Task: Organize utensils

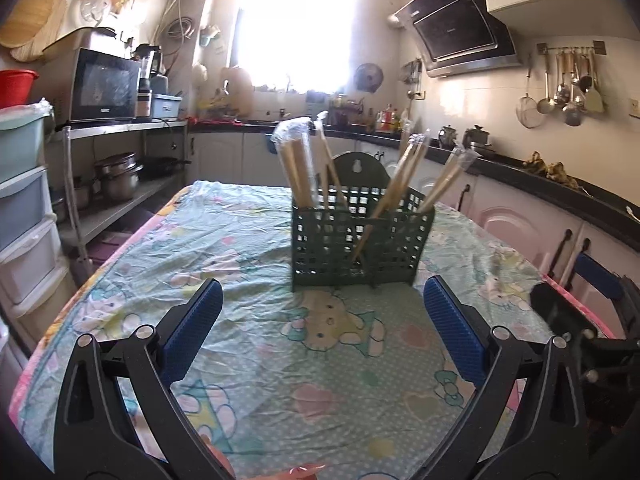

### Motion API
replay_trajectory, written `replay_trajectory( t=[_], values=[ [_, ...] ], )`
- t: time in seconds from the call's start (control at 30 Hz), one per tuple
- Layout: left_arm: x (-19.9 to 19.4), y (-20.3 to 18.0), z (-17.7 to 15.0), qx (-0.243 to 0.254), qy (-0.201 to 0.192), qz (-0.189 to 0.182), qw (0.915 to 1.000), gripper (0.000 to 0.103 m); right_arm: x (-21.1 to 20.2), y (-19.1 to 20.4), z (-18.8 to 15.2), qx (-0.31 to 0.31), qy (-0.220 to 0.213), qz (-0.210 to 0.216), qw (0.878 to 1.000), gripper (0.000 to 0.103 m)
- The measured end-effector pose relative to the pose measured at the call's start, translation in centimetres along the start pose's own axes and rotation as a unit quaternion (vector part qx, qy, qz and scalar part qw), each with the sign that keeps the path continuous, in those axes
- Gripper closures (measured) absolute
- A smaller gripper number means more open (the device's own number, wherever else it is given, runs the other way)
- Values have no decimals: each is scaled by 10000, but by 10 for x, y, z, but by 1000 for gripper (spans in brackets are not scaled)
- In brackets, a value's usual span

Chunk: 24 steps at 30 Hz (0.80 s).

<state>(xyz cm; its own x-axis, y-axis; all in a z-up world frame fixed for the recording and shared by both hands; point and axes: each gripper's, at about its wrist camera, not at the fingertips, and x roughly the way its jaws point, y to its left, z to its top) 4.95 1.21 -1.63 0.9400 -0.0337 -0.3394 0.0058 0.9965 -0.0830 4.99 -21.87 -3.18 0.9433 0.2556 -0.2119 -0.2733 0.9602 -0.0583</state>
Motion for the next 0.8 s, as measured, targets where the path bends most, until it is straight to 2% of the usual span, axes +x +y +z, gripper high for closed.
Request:
replay_trajectory(
  t=[0.17,0.8],
  values=[
    [-2,-2,-1,-30,-76,-78,9999,10,-8,-1,3,87,-240,-14,9997,6],
    [-7,0,0,-36,-197,-95,9998,10,-1,-9,-2,299,-20,-233,9993,6]
  ],
)
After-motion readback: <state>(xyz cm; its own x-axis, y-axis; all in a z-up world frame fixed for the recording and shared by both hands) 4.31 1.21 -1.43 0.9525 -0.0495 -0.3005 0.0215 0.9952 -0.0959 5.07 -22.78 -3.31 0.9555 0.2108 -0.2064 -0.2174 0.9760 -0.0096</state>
